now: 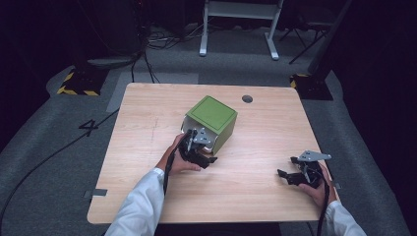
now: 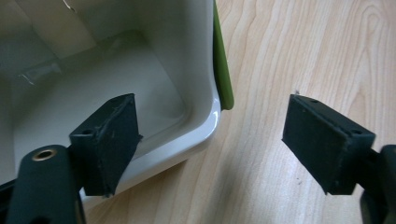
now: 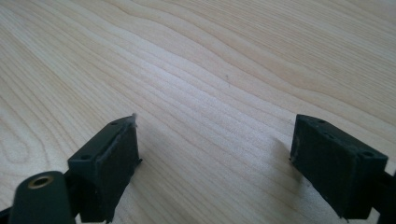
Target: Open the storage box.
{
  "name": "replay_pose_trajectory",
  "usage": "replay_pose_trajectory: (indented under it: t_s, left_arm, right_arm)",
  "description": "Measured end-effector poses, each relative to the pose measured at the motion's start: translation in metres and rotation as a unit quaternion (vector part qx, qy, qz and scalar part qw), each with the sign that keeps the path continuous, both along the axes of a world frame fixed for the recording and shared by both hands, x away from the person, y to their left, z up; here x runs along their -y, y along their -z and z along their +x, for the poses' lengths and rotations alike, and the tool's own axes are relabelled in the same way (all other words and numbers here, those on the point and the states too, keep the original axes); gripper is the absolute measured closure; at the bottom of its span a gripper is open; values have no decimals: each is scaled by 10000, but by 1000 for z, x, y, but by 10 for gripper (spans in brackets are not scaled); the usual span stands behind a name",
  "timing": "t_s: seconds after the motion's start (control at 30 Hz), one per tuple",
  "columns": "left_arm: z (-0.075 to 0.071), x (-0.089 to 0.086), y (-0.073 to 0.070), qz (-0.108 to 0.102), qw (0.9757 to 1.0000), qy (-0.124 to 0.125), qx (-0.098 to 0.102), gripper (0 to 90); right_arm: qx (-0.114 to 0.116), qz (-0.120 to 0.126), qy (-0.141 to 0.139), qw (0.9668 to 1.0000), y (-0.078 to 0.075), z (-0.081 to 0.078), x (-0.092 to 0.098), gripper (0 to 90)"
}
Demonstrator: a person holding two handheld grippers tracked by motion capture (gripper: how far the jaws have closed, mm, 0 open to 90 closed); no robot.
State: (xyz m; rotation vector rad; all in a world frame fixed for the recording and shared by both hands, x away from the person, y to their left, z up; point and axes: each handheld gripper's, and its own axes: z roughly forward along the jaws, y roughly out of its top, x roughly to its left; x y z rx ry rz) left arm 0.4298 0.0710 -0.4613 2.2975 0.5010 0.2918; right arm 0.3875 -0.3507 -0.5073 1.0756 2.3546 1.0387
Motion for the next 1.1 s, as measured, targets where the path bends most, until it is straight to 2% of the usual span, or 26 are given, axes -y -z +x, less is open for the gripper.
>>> replay_pose_trajectory:
  t_s: [0.27, 0.33, 0.47, 0.67, 0.83, 1.1]
  left_arm:
    - [4, 1, 7, 224, 9997, 25, -108, 341]
    - [4, -1, 7, 226, 9996, 83, -153, 417]
    - [3, -7, 6, 236, 9996, 51, -118, 538]
    - [-2, -9, 7, 217, 9995, 165, -127, 591]
    - [-12, -12, 7, 247, 9993, 282, -98, 624]
    - [-26, -17, 7, 347, 9990, 272, -76, 643]
  right_arm:
    - [2, -1, 0, 10000, 0, 0, 0, 153]
    - [2, -5, -3, 10000, 0, 0, 0, 153]
    - [7, -5, -2, 10000, 0, 0, 0, 153]
    - [8, -5, -2, 10000, 0, 0, 0, 153]
    - [8, -5, -1, 10000, 0, 0, 0, 153]
    - [11, -8, -6, 10000, 0, 0, 0, 153]
